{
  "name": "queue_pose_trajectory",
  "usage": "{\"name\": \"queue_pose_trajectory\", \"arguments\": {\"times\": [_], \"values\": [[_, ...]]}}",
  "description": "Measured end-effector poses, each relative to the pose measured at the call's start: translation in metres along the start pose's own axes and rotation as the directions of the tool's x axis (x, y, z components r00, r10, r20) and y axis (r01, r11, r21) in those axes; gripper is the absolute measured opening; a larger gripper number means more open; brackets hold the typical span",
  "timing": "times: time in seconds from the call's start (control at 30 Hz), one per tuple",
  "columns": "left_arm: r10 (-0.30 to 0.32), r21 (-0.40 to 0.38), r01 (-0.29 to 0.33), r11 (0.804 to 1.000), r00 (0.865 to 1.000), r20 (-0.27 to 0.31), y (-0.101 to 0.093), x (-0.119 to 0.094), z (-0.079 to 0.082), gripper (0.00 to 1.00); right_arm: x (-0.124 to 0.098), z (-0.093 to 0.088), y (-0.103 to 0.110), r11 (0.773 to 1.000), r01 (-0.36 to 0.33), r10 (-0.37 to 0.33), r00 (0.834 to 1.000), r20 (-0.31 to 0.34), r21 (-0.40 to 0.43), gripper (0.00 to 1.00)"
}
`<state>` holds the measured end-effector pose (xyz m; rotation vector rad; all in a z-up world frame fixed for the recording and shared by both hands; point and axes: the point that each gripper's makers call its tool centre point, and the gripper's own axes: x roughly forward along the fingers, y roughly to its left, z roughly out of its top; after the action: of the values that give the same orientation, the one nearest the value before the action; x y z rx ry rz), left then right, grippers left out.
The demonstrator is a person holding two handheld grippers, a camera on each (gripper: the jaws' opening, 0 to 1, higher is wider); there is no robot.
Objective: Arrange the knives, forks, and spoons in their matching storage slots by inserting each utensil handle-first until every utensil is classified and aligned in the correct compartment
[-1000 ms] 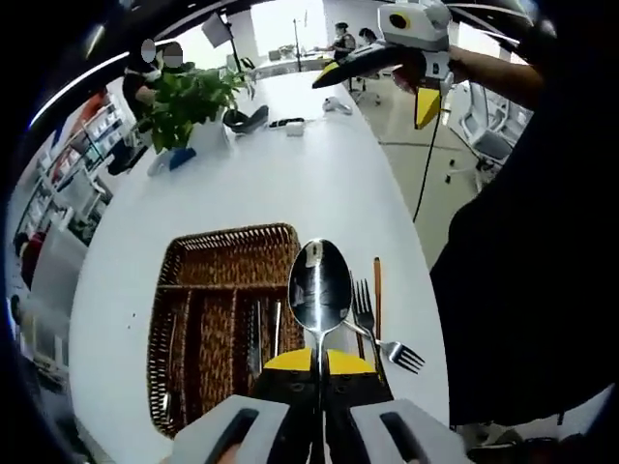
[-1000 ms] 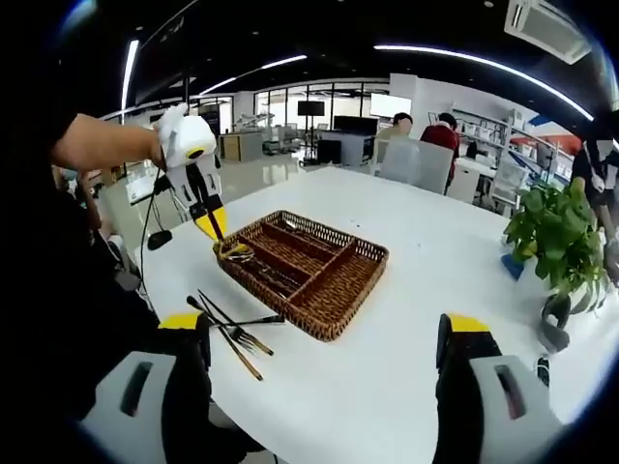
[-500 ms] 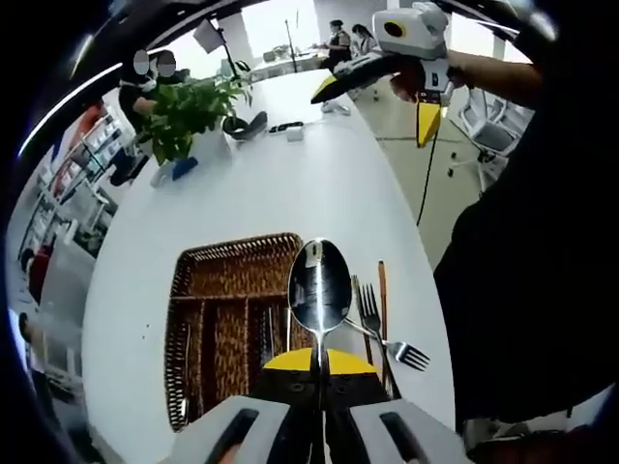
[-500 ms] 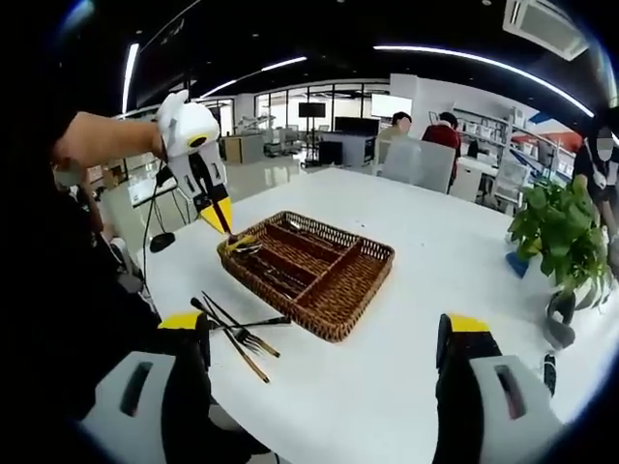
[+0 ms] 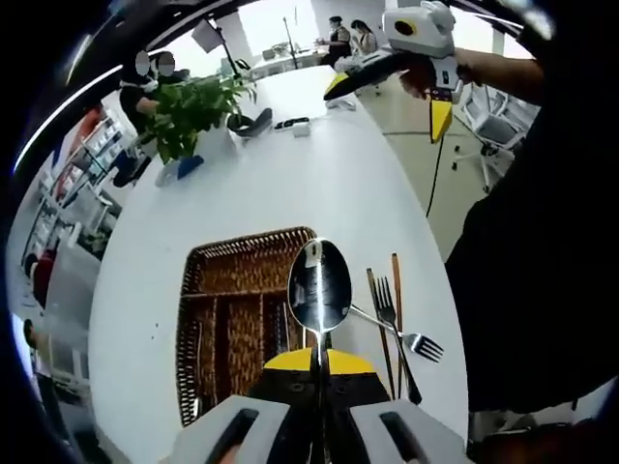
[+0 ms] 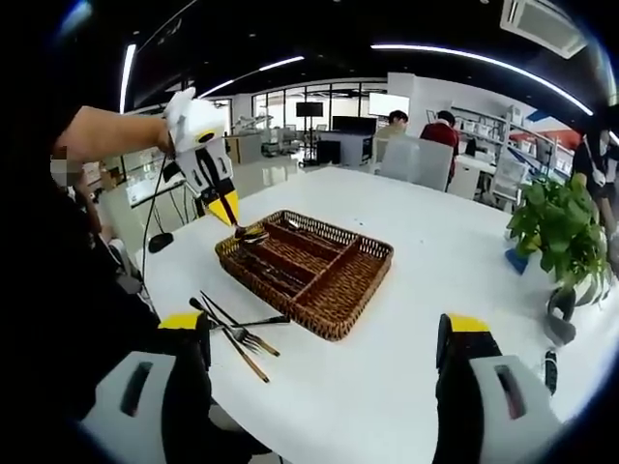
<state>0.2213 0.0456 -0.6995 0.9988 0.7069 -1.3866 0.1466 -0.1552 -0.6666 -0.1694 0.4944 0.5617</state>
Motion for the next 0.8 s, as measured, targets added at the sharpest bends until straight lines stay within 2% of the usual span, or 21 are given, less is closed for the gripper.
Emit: {"name": "queue_pose_trajectory", "arguments": {"times": [0.8], "values": [[0.004, 0.019, -0.004, 1.0, 1.0, -0.011, 0.042, 0.013, -0.008, 0.0, 0.012, -0.004, -0.006, 1.0, 0.012, -0.011, 1.0, -0.024, 0.027, 0.99]]}}
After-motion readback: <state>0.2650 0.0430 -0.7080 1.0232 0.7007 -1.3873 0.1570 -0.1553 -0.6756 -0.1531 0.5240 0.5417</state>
